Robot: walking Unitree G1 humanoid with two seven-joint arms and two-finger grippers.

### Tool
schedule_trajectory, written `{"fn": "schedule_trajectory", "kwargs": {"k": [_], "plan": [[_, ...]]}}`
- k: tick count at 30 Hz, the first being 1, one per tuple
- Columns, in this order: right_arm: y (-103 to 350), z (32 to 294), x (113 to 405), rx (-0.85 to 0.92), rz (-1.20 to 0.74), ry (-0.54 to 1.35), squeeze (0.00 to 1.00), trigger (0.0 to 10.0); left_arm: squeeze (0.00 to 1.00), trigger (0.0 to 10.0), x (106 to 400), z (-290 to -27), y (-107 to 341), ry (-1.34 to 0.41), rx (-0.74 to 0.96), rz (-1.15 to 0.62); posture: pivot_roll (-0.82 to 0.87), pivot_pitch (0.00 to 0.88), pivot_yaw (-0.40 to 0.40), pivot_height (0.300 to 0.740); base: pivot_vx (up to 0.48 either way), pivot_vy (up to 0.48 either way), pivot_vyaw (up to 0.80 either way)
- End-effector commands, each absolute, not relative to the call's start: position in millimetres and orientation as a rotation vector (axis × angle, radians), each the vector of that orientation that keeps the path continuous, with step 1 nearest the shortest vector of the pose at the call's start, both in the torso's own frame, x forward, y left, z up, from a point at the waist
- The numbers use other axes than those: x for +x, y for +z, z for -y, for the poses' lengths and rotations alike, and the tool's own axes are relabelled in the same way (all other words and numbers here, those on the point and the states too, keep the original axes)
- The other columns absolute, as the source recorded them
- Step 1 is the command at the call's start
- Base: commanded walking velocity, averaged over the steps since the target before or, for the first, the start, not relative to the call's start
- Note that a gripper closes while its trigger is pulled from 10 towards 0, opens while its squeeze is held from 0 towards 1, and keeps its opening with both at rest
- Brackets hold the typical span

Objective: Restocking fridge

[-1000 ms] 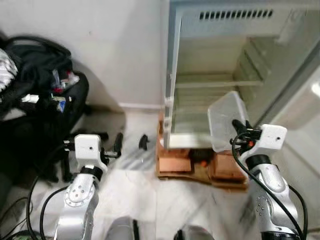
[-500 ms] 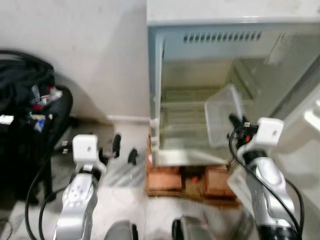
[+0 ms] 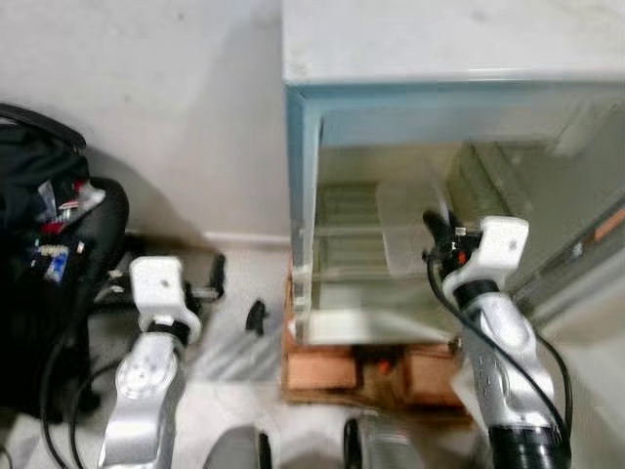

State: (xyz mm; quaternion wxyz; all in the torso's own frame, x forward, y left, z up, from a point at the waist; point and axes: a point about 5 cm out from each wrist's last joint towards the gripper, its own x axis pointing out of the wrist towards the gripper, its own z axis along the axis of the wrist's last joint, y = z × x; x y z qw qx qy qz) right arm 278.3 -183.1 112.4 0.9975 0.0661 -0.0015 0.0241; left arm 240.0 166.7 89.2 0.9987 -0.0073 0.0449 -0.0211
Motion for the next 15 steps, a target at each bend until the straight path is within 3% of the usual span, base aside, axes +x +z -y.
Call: {"fn": "schedule_trajectory", "kwargs": {"k": [1, 15], "plan": [[111, 179, 283, 0.144, 0.005, 0.062, 0.00, 10.0, 0.00, 10.0, 238, -174, 89, -0.017, 0.008, -0.104, 0.06, 0.141, -0.005, 0.740, 0.000, 0.000, 0.00], [100, 139, 323, 0.185, -0.040, 0.197, 0.00, 10.0, 0.00, 10.0, 232, -173, 89, 0.025, 0.040, -0.127, 0.14, 0.173, -0.028, 0.740, 0.000, 0.000, 0.00]]}}
